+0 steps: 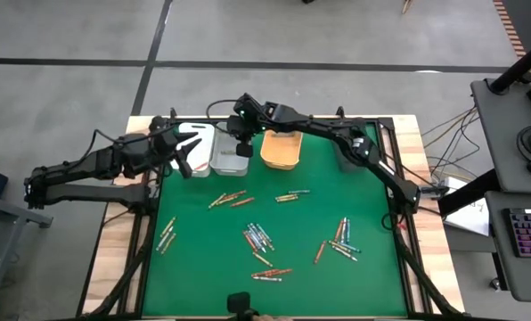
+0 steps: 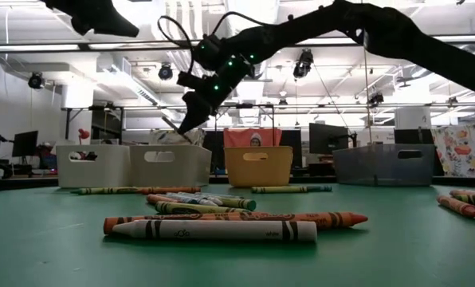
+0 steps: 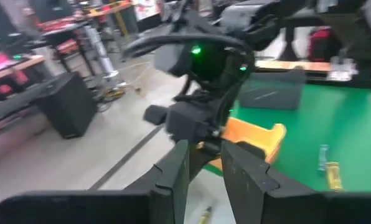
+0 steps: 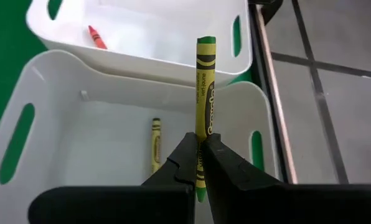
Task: Sort crayons
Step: Put the green crayon into the gray bin
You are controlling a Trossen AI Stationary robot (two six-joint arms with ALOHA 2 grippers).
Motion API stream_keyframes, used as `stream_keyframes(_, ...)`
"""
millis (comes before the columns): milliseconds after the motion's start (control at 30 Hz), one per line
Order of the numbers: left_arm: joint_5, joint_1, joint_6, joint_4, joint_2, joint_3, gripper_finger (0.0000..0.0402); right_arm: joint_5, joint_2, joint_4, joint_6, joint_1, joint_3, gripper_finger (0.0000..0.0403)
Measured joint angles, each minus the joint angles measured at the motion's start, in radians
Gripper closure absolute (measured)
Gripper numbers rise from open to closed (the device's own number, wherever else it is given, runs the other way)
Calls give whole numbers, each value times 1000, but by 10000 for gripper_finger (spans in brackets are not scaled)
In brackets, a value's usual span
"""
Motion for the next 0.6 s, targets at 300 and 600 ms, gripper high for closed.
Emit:
stream_keyframes(300,-28,1,-5,-10,13,0,324,-1,0,7,6,1,-66,392)
stream_keyframes(600,-28,1,-8,-13,49,0,324,0,0,69,9,1,-129,392)
